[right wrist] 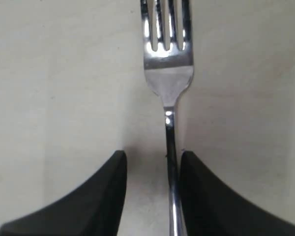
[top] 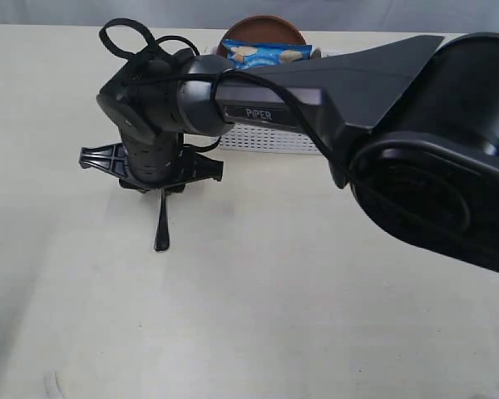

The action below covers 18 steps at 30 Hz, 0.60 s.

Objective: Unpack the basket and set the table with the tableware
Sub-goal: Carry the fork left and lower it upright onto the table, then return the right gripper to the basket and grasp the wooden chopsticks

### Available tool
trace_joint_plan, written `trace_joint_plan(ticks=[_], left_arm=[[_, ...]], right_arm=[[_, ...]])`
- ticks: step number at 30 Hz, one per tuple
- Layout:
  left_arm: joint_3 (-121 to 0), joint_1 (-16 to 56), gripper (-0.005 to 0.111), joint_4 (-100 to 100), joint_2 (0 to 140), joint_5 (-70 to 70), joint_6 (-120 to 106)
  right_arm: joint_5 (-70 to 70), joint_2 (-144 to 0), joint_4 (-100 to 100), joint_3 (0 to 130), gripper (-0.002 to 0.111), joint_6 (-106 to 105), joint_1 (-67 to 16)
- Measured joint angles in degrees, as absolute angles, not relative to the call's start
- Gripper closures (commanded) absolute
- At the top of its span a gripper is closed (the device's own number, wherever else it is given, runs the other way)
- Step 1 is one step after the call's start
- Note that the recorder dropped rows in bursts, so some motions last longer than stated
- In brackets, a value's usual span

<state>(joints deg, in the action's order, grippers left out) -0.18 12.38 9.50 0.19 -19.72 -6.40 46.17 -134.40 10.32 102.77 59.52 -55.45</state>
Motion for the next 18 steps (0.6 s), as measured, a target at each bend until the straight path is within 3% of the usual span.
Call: trace_joint_plan(ticks=[11, 18], left_arm=[[-0.18, 12.38, 0.107, 9.50, 0.19, -19.72, -6.40], [-0.18, 12.38, 0.107, 9.50, 0.19, -19.72, -6.40]], right_arm=[[46.65, -133.32, 12.10, 102.76, 0.073, 59.55, -55.45], [46.88, -119.82, 25.34, 102.50, 0.073, 47.30, -55.56]])
